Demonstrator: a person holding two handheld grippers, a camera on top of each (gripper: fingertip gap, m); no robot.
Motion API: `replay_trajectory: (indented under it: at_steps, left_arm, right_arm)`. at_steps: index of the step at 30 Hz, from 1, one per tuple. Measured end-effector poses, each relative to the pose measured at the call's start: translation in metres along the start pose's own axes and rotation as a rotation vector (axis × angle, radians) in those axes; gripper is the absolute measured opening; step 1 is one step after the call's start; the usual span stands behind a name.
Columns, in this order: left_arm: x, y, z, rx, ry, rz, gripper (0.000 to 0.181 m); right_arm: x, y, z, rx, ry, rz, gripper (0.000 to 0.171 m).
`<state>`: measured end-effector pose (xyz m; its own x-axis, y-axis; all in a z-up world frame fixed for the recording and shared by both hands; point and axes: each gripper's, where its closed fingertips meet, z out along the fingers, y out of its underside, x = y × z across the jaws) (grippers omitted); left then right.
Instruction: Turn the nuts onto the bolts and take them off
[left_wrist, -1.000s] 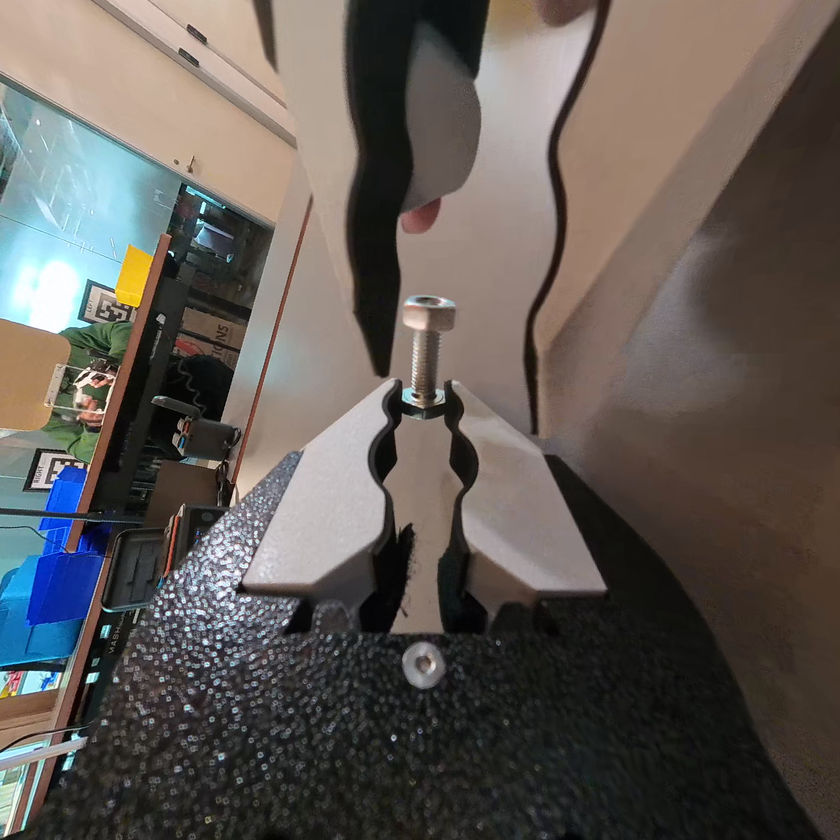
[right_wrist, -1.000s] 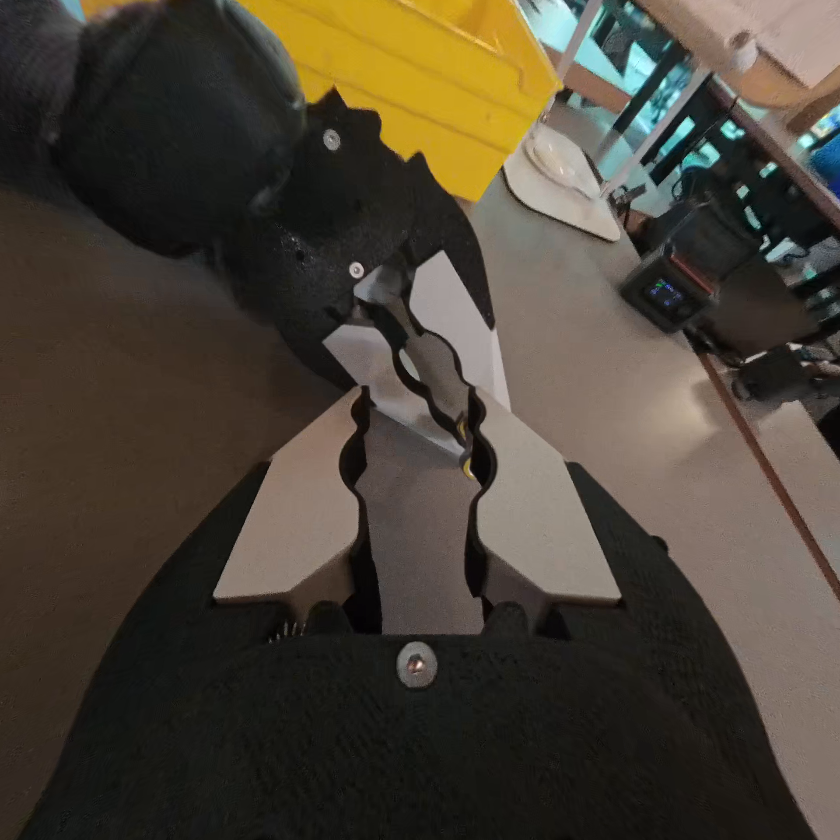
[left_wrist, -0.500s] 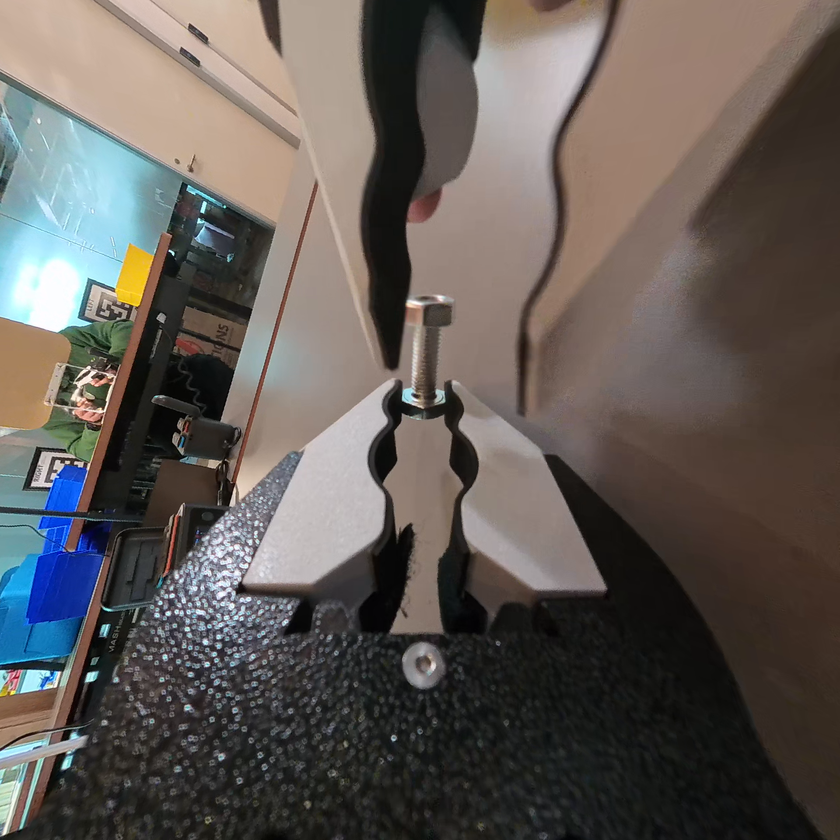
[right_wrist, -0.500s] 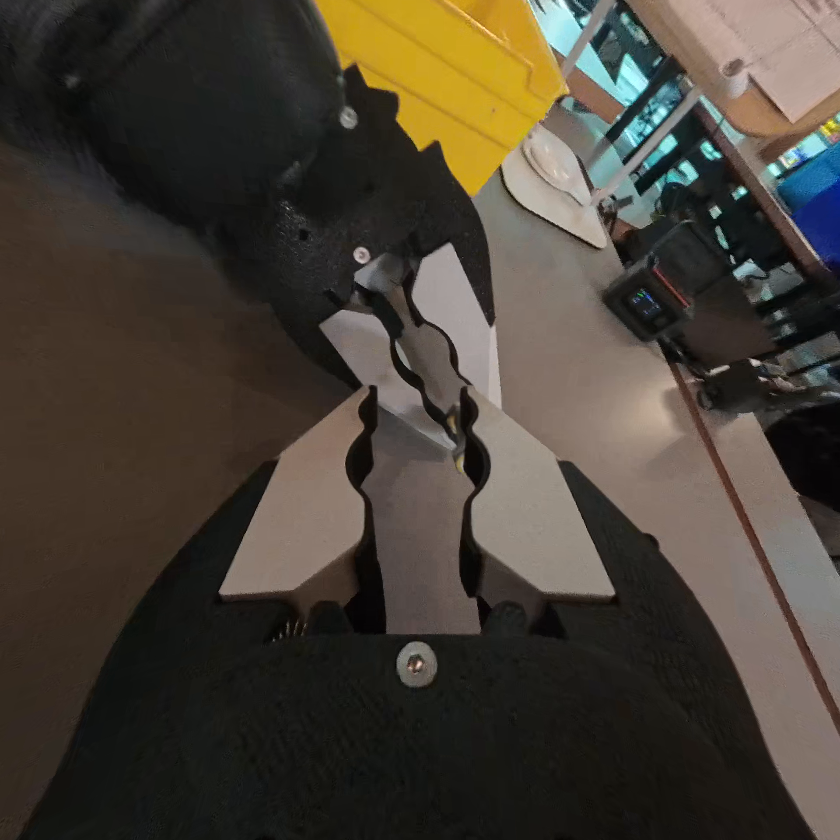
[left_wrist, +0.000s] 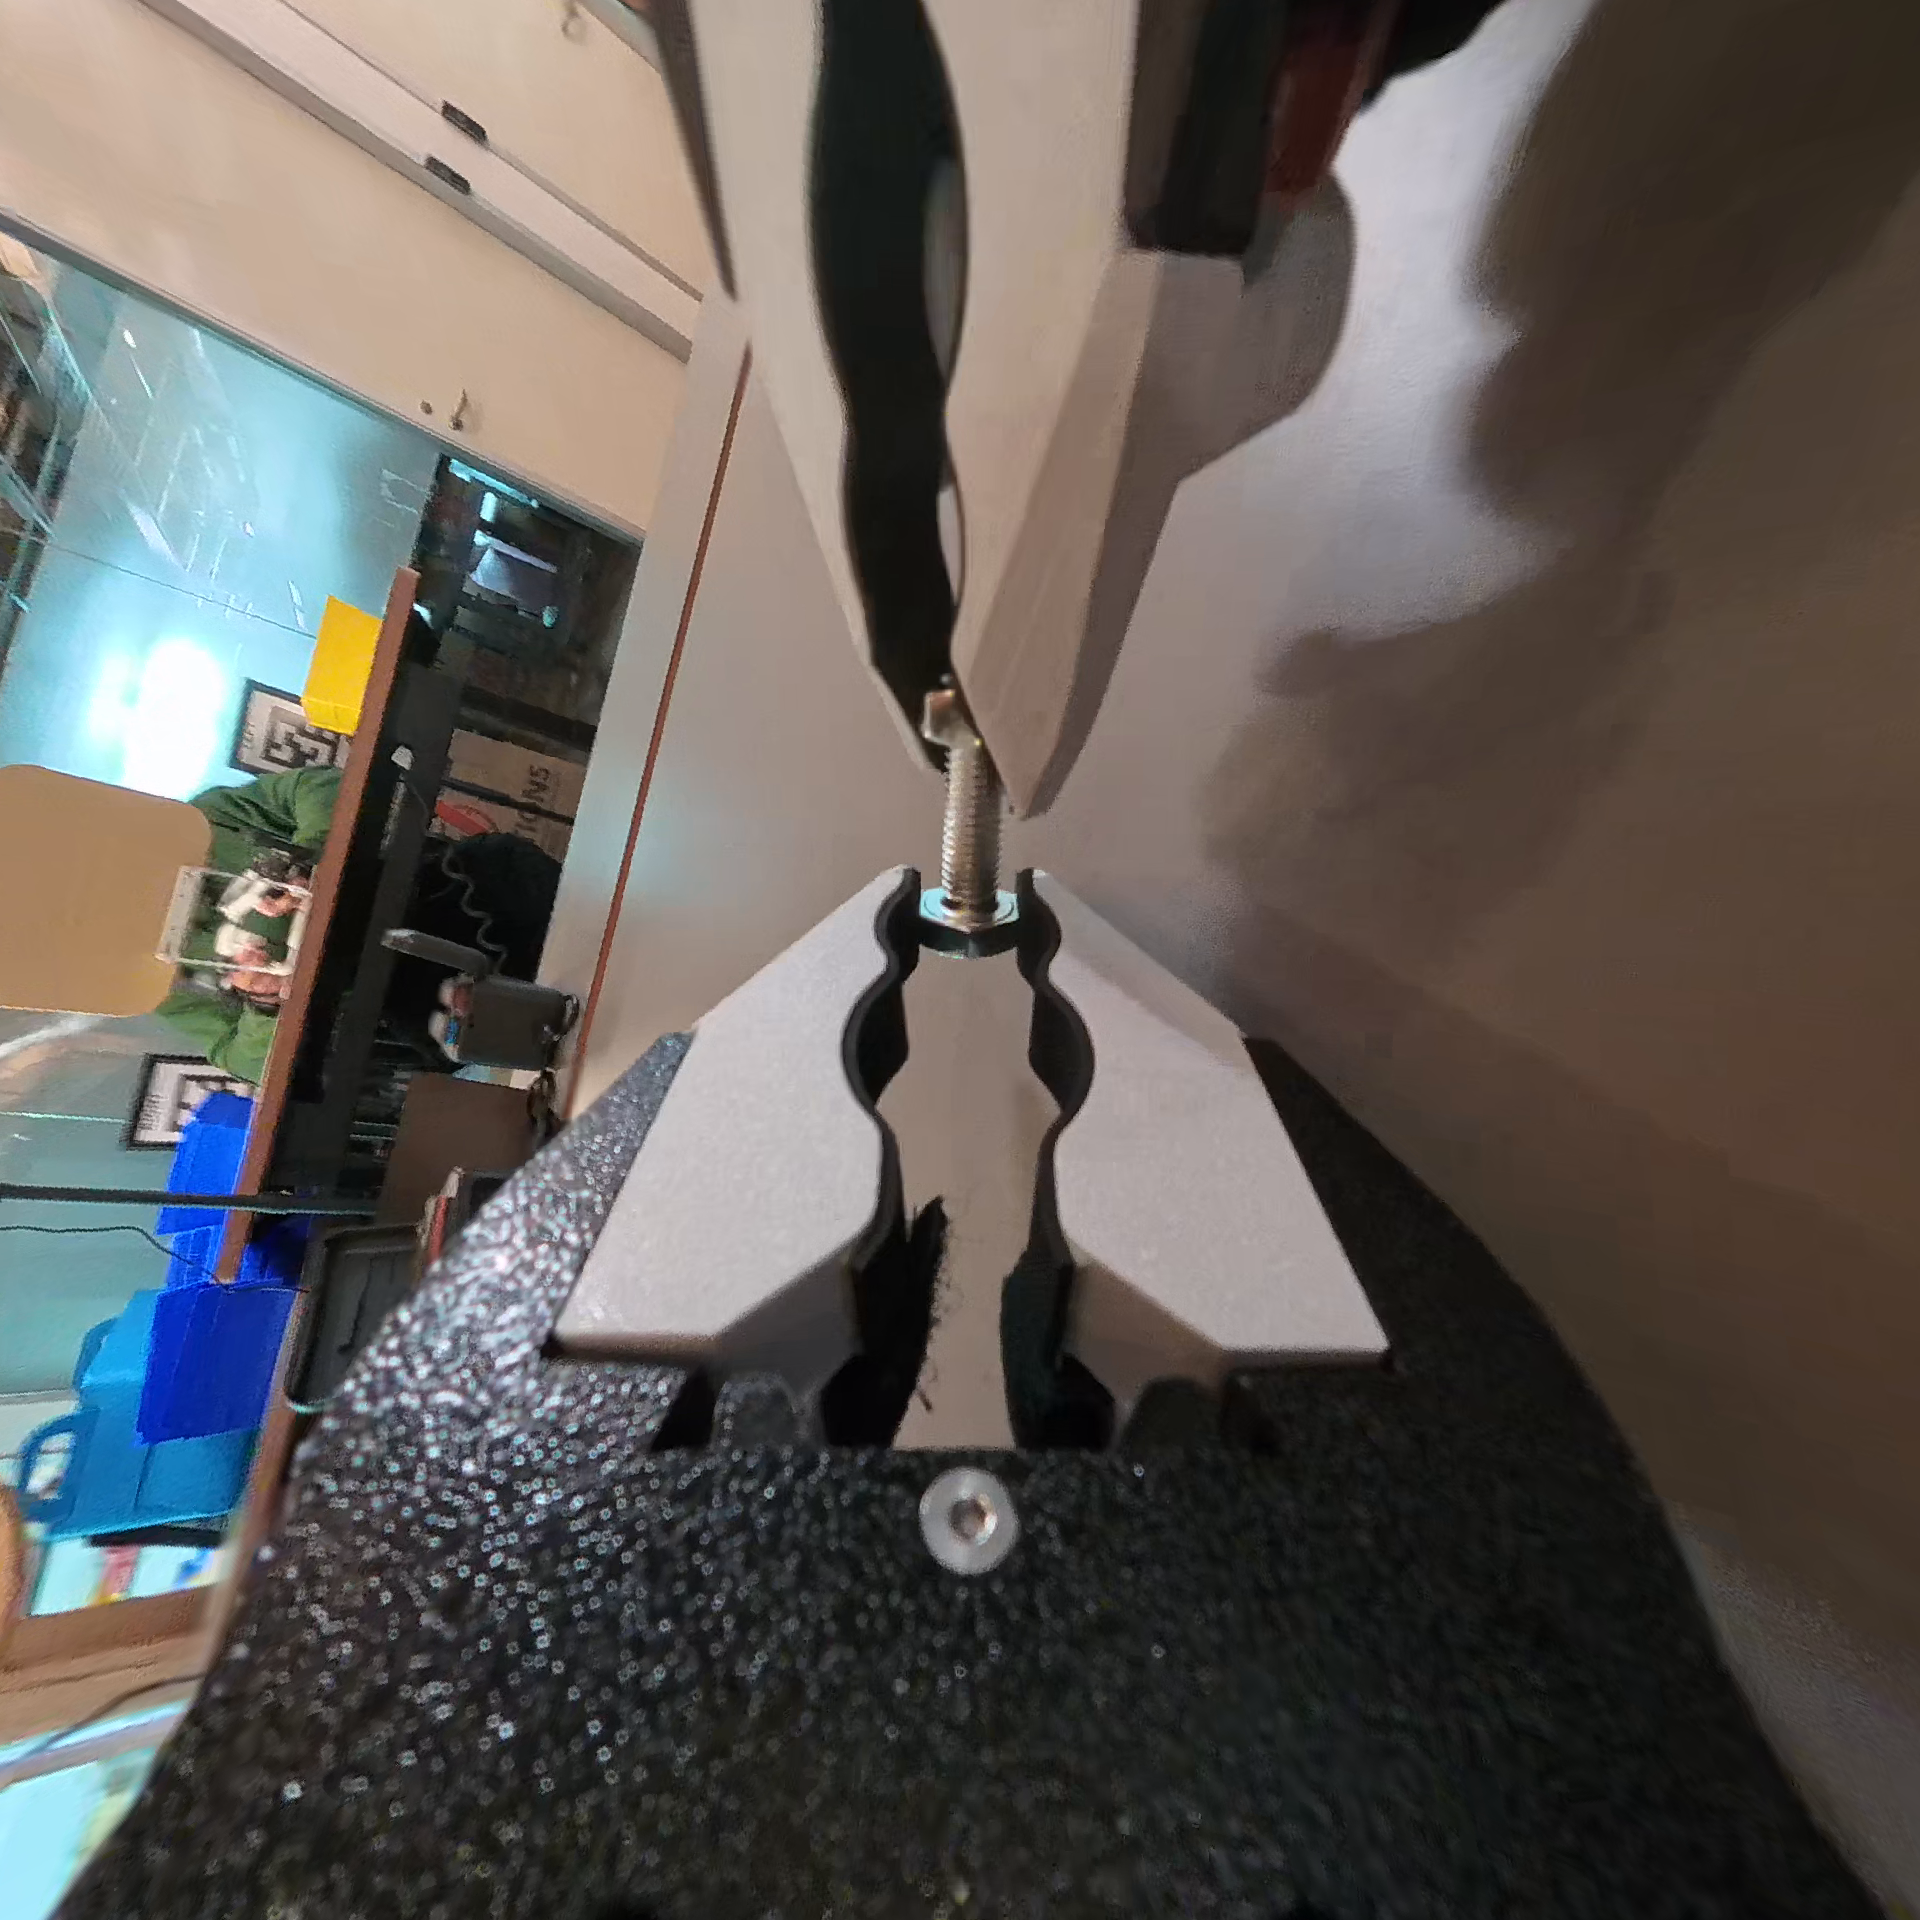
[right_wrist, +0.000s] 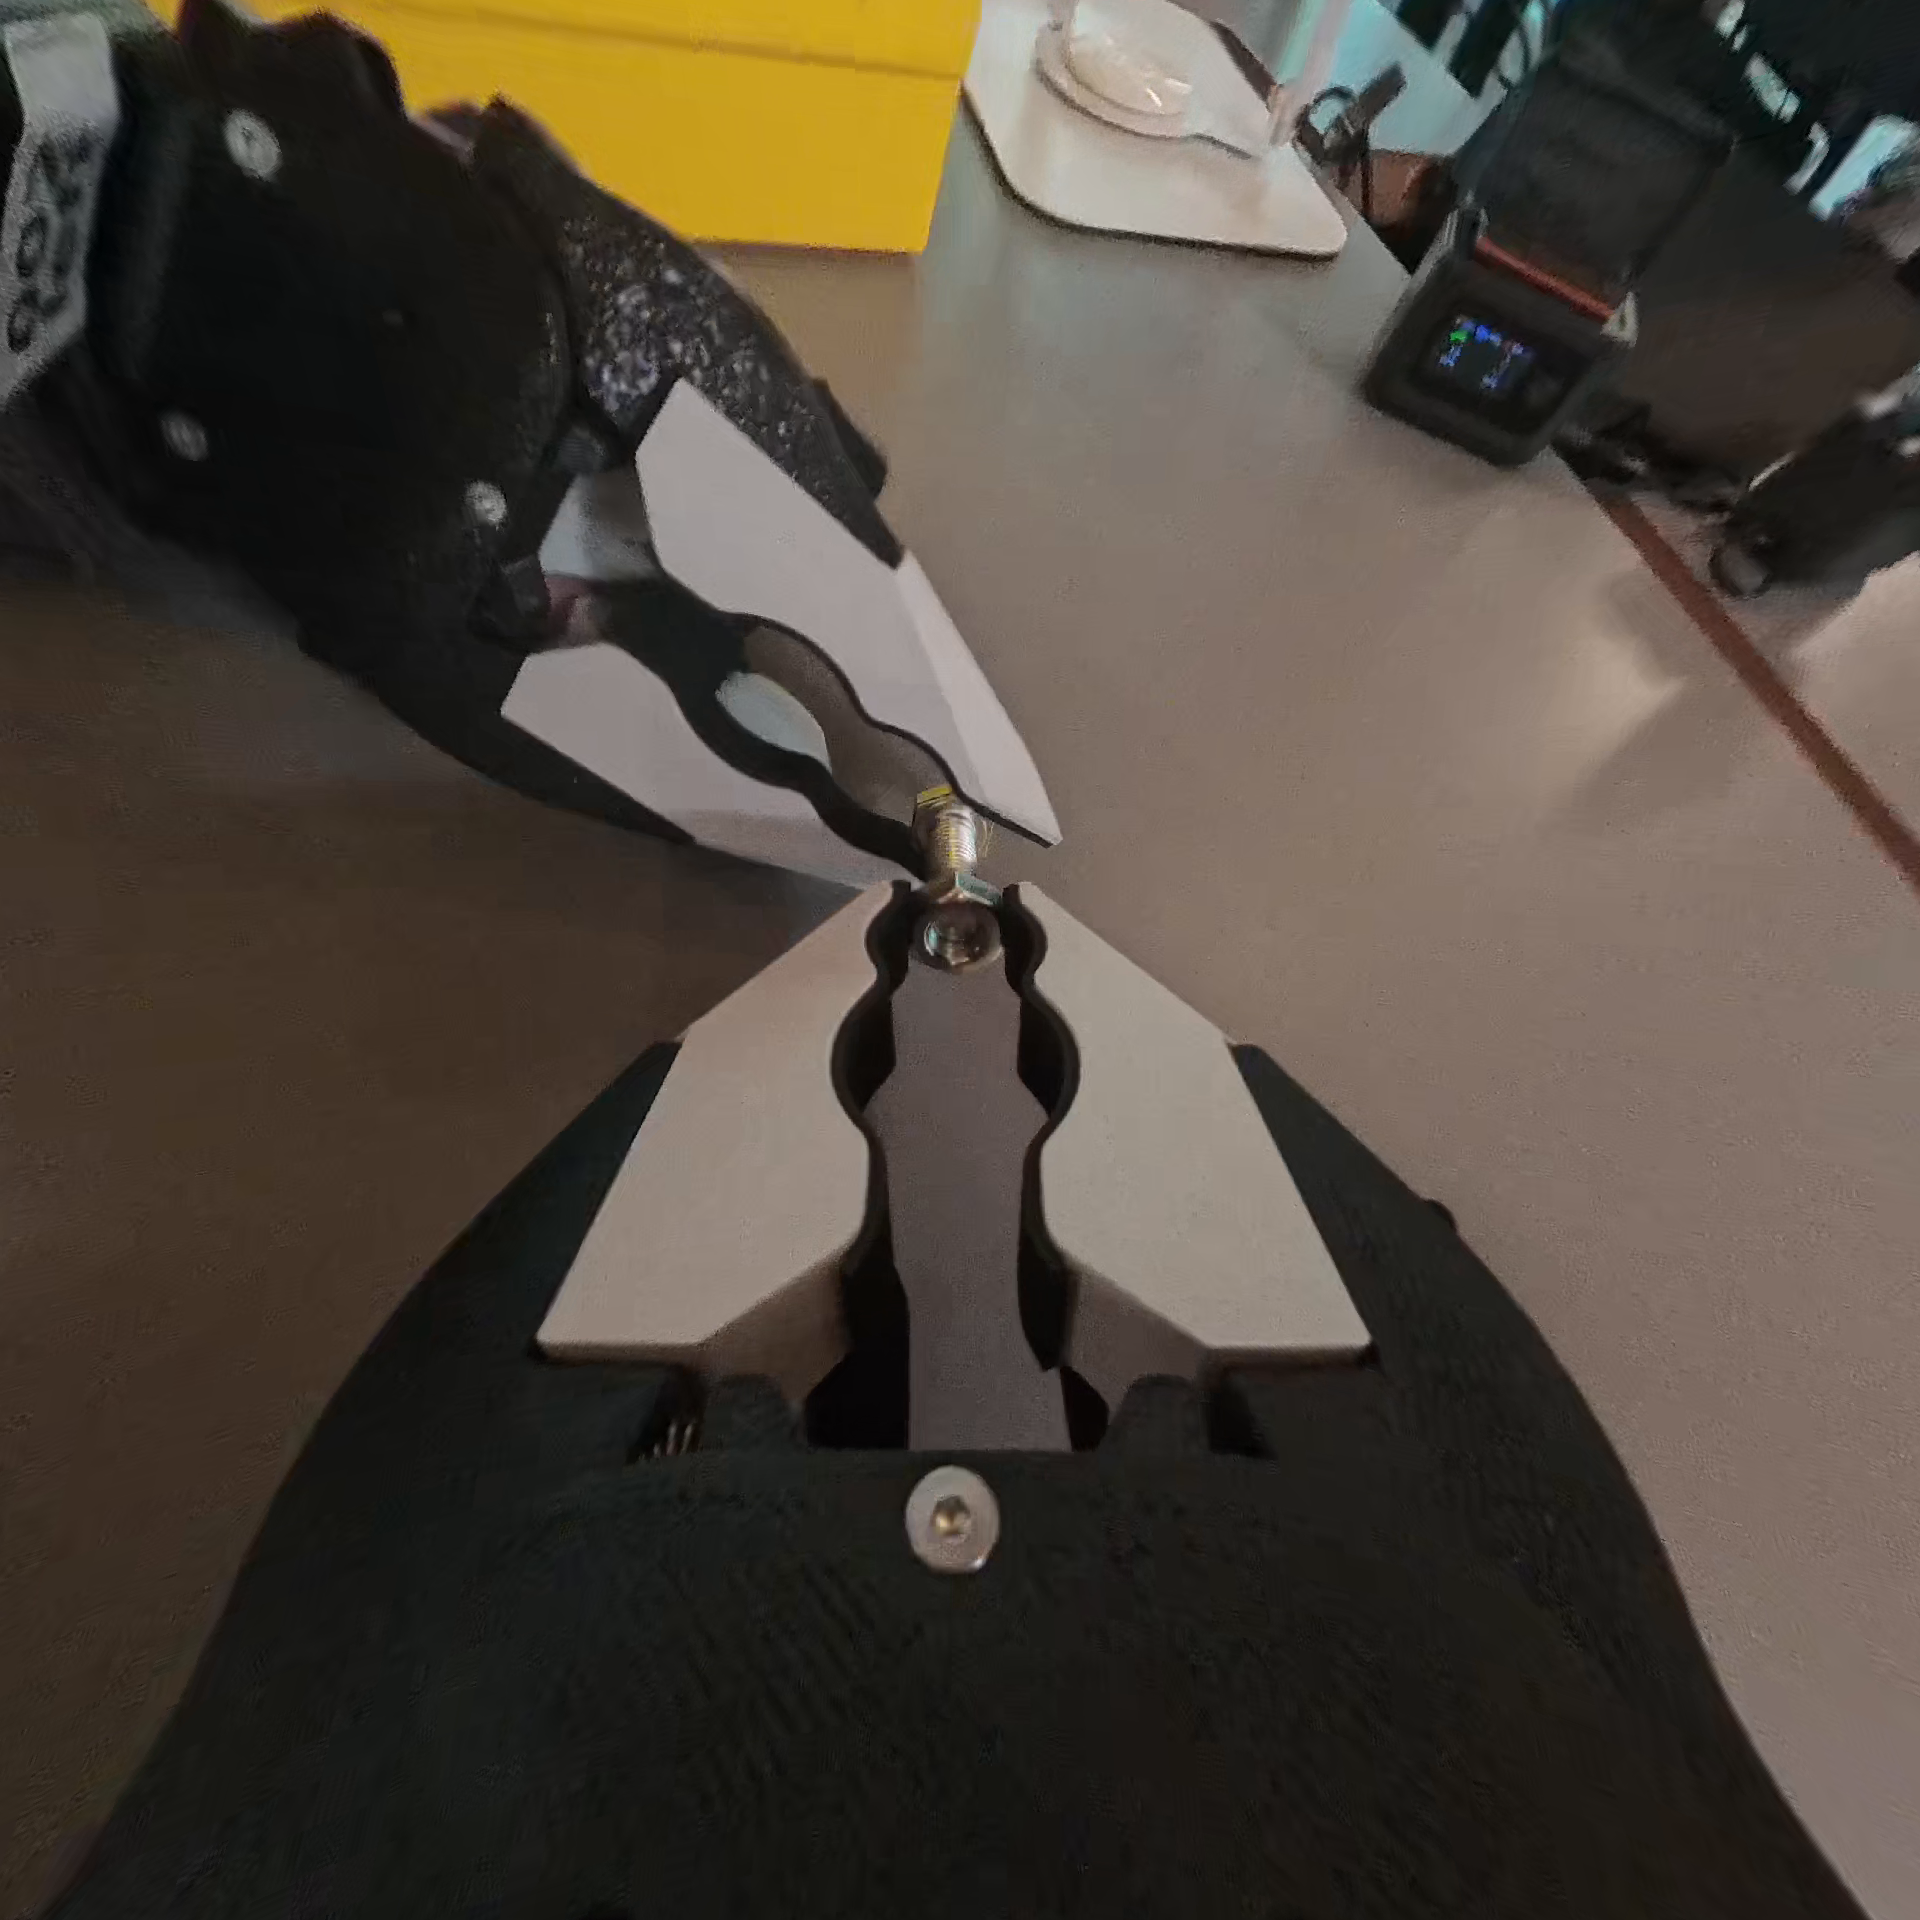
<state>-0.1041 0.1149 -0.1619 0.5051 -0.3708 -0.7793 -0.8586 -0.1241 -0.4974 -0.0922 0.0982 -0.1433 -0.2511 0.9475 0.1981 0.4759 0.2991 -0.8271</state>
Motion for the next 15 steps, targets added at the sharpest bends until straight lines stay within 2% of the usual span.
replay_trajectory:
  at_steps: [1, 4, 8, 11, 12, 13, 15]
  left_arm:
    - [0.001, -0.001, 0.000, -0.003, -0.011, 0.030, 0.017]
    - [-0.006, -0.005, -0.003, 0.009, -0.055, 0.029, 0.017]
    - [-0.013, -0.009, -0.008, 0.068, -0.023, -0.169, 0.016]
    - [-0.018, -0.016, -0.016, 0.133, 0.014, -0.323, 0.016]
    - [-0.020, -0.019, -0.019, 0.162, 0.030, -0.389, 0.016]
    - [-0.024, -0.022, -0.022, 0.195, 0.036, -0.459, 0.016]
    - [-0.032, -0.021, -0.030, 0.247, 0.049, -0.578, 0.016]
  right_arm:
    - [-0.001, 0.002, 0.000, -0.006, 0.019, -0.095, 0.016]
    - [0.003, -0.002, -0.005, 0.020, 0.147, -0.443, 0.016]
    - [0.012, -0.016, -0.012, 0.051, 0.383, -0.849, 0.017]
    - [0.018, -0.025, -0.016, 0.056, 0.513, -1.012, 0.016]
    - [0.019, -0.029, -0.019, 0.070, 0.545, -1.034, 0.014]
    - [0.022, -0.031, -0.023, 0.075, 0.579, -1.041, 0.003]
    - [0.040, -0.037, -0.038, 0.059, 0.715, -1.054, 0.000]
